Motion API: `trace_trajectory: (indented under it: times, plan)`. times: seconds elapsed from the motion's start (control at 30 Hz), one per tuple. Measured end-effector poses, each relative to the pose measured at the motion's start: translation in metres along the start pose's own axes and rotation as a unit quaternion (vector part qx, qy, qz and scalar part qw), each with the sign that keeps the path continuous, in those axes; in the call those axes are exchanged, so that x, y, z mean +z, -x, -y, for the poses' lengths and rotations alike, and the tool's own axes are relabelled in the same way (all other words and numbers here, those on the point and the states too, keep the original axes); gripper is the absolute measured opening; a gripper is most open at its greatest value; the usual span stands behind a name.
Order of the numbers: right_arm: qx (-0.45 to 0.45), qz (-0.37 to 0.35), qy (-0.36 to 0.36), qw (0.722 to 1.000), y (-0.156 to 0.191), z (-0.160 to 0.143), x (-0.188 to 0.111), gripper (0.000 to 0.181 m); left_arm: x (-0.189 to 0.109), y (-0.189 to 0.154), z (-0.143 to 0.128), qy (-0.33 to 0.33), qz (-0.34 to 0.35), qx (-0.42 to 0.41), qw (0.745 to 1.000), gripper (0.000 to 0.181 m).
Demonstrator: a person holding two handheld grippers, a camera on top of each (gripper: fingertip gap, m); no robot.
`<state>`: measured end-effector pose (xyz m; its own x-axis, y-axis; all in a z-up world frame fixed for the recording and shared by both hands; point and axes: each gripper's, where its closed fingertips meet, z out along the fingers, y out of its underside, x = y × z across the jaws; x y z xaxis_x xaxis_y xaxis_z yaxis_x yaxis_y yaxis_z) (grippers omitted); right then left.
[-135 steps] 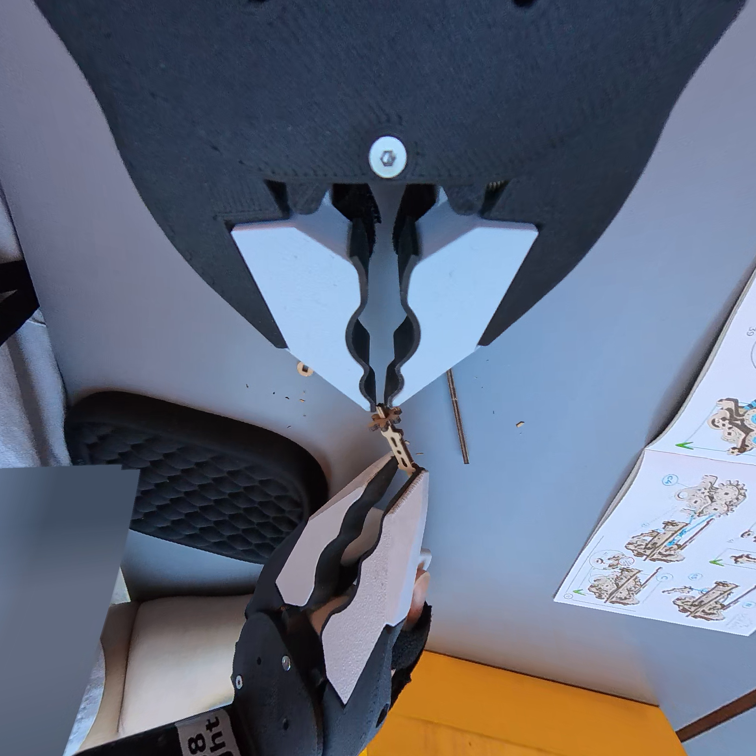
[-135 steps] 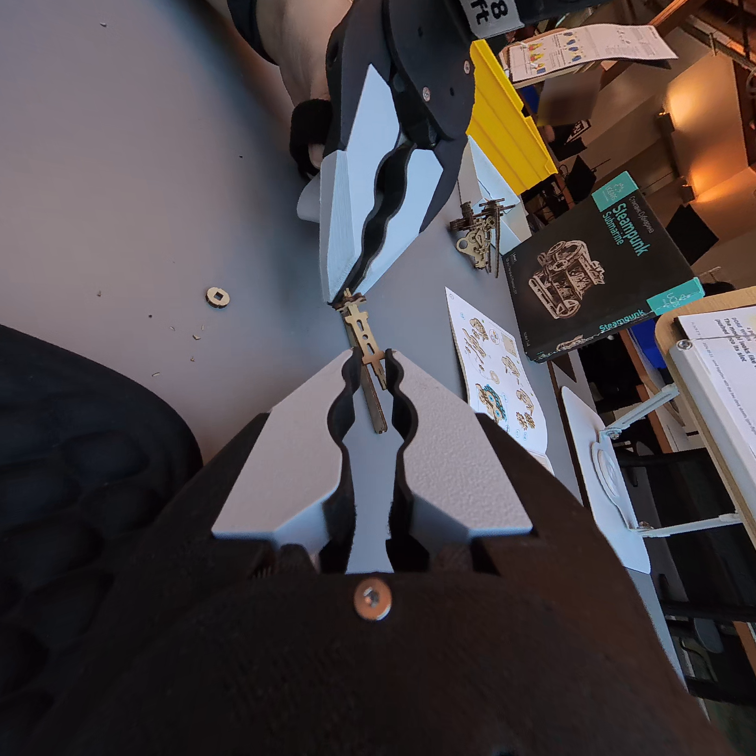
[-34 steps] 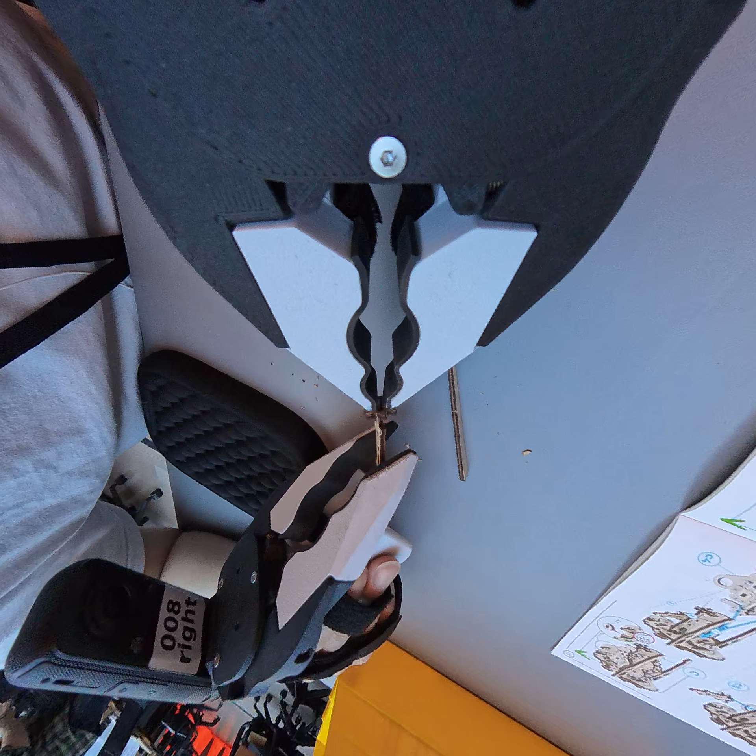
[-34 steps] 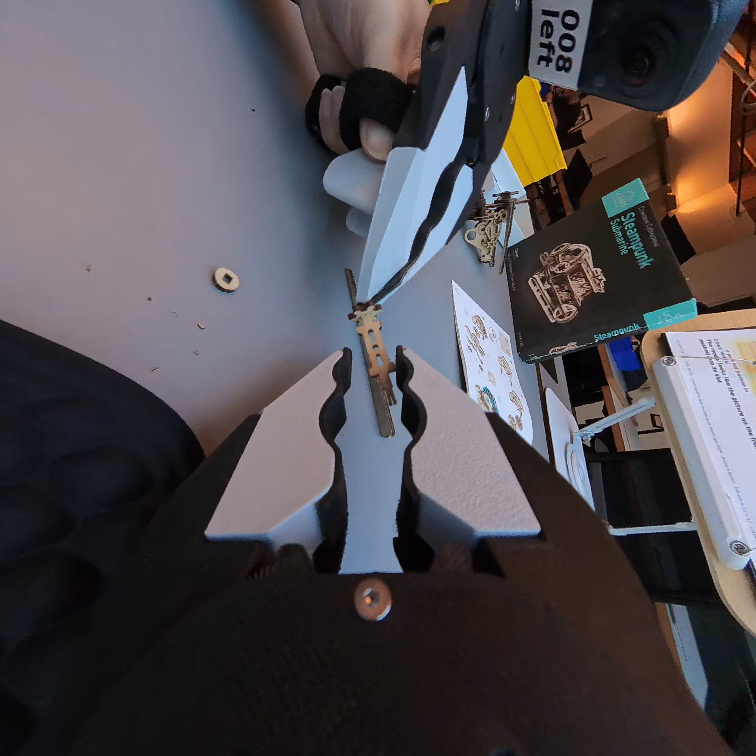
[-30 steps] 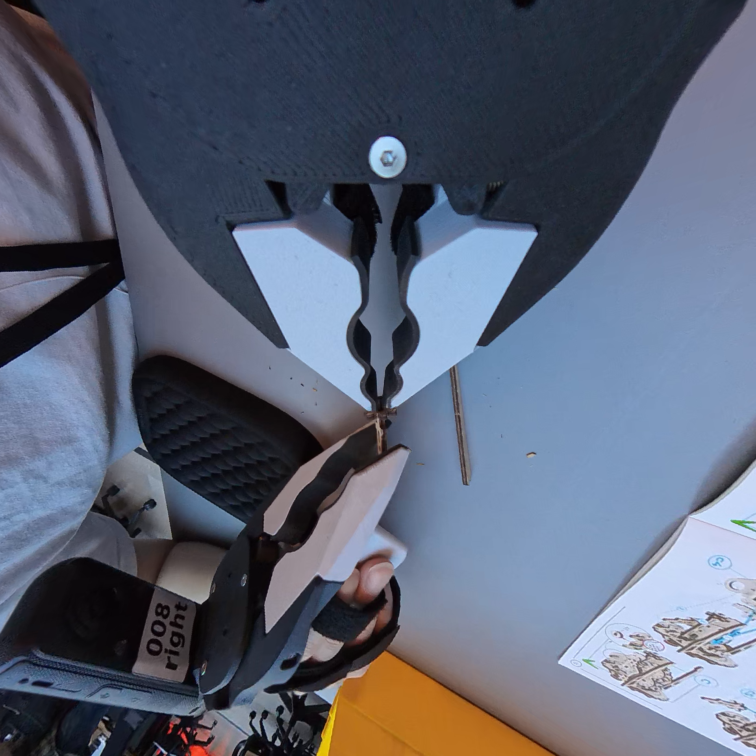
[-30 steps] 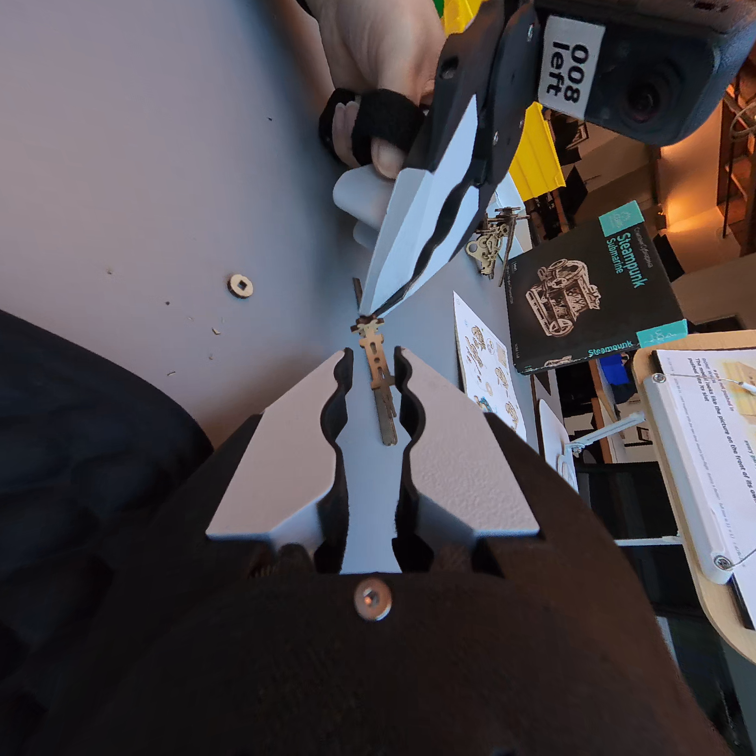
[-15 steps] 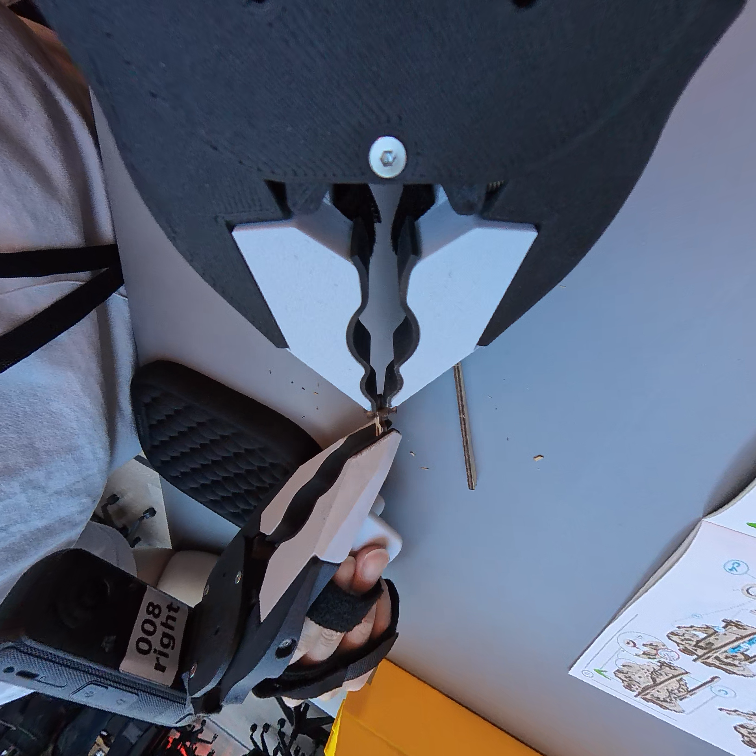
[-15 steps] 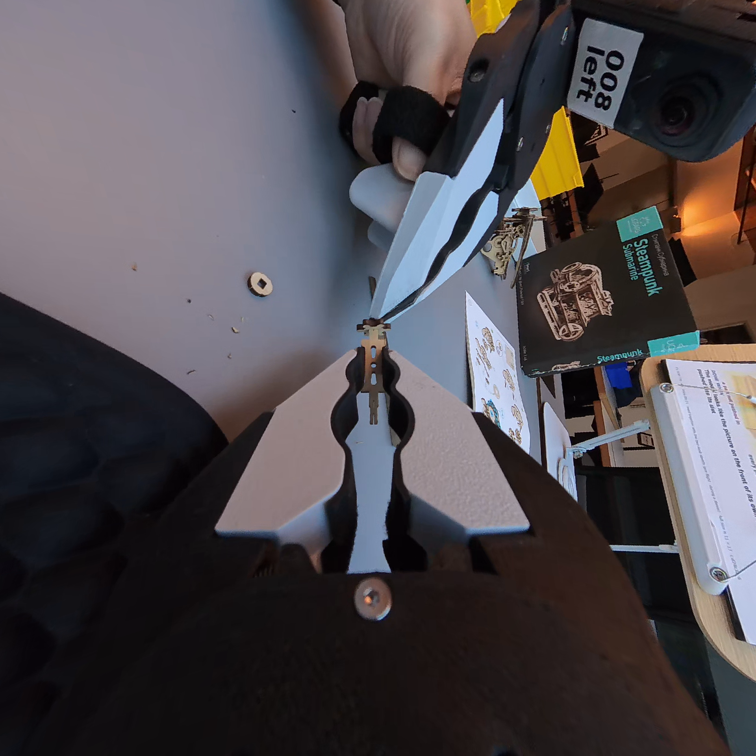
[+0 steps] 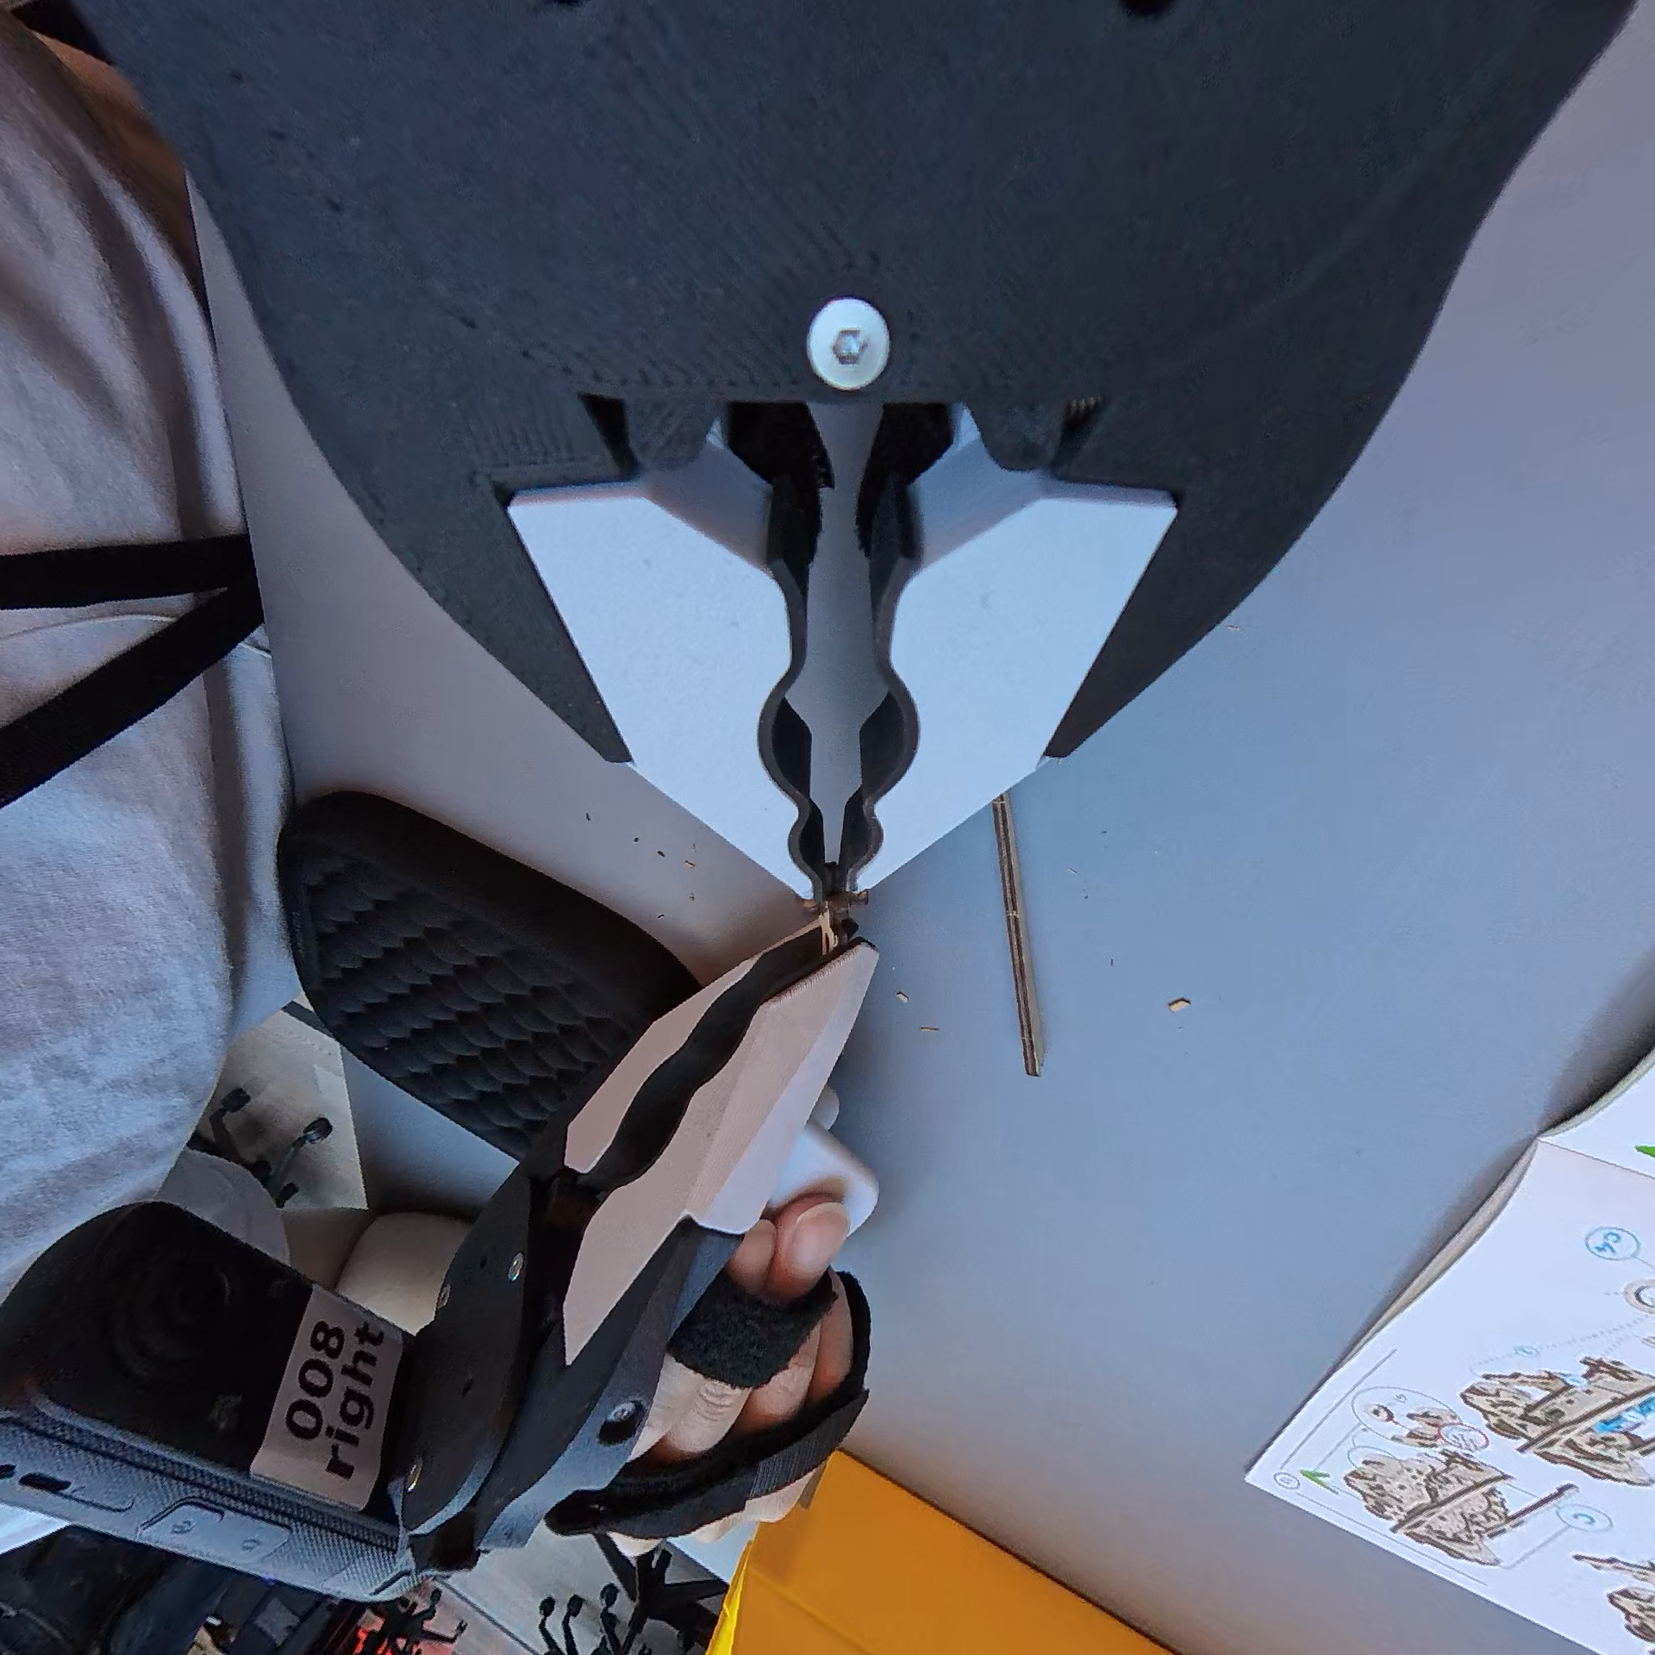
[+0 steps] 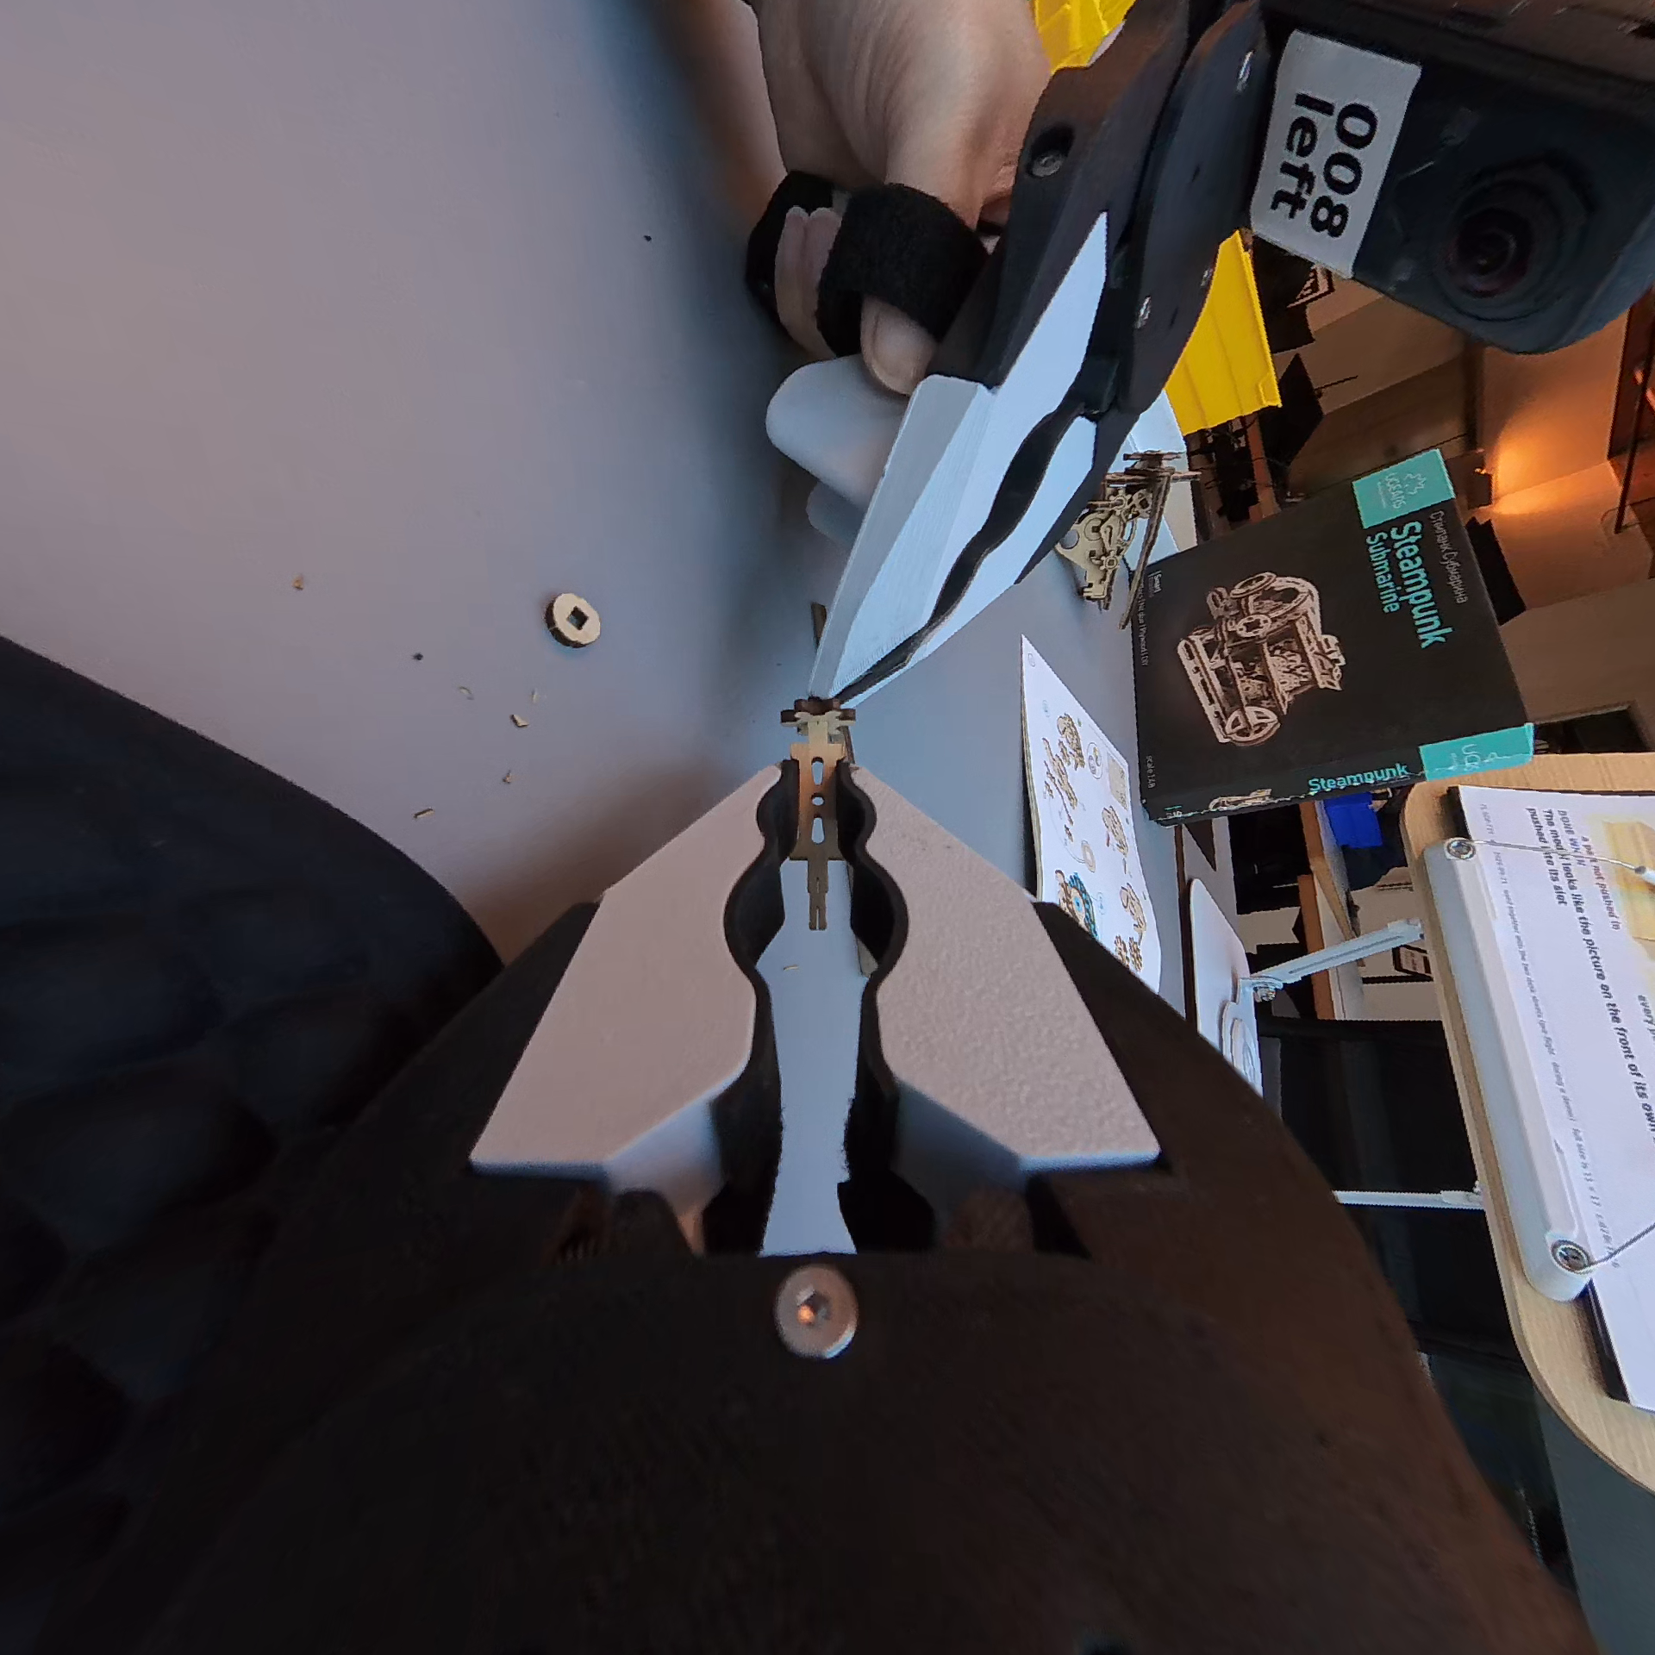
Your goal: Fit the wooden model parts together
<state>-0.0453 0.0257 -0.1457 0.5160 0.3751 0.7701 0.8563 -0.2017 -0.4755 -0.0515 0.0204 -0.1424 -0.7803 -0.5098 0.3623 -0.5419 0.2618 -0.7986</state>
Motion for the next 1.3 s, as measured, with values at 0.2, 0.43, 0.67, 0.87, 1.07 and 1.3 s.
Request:
trace_trajectory:
  times: [0.2, 0.43, 0.67, 0.87, 1.07, 1.3]
  plan:
    - [-0.005, -0.004, -0.002, 1.0, -0.0007, -0.0001, -0.0001, 0.006, 0.0, 0.0001, 0.0002, -0.001, 0.002, 0.001, 1.0, 0.0]
    - [-0.006, -0.007, -0.003, 1.0, -0.0011, -0.0006, 0.0001, 0.006, 0.0002, 0.0003, 0.0004, -0.001, 0.005, 0.003, 1.0, 0.0]
    - [-0.007, -0.01, -0.004, 1.0, -0.0024, -0.0008, 0.0002, 0.006, 0.0, 0.0007, 0.0011, -0.003, 0.007, 0.005, 1.0, 0.0]
    - [0.02, -0.004, -0.01, 1.0, -0.0041, -0.0012, 0.0005, 0.006, -0.0007, 0.0015, 0.0029, -0.009, 0.008, 0.001, 1.0, 0.0]
    - [0.062, 0.011, -0.013, 0.998, -0.0051, -0.0021, 0.0017, 0.006, -0.0018, 0.0026, 0.0049, -0.016, 0.009, -0.004, 1.0, 0.0]
    - [0.105, 0.023, -0.018, 0.994, -0.0067, -0.0018, 0.0025, 0.006, -0.003, 0.0038, 0.0072, -0.026, 0.001, -0.025, 0.999, 0.0]
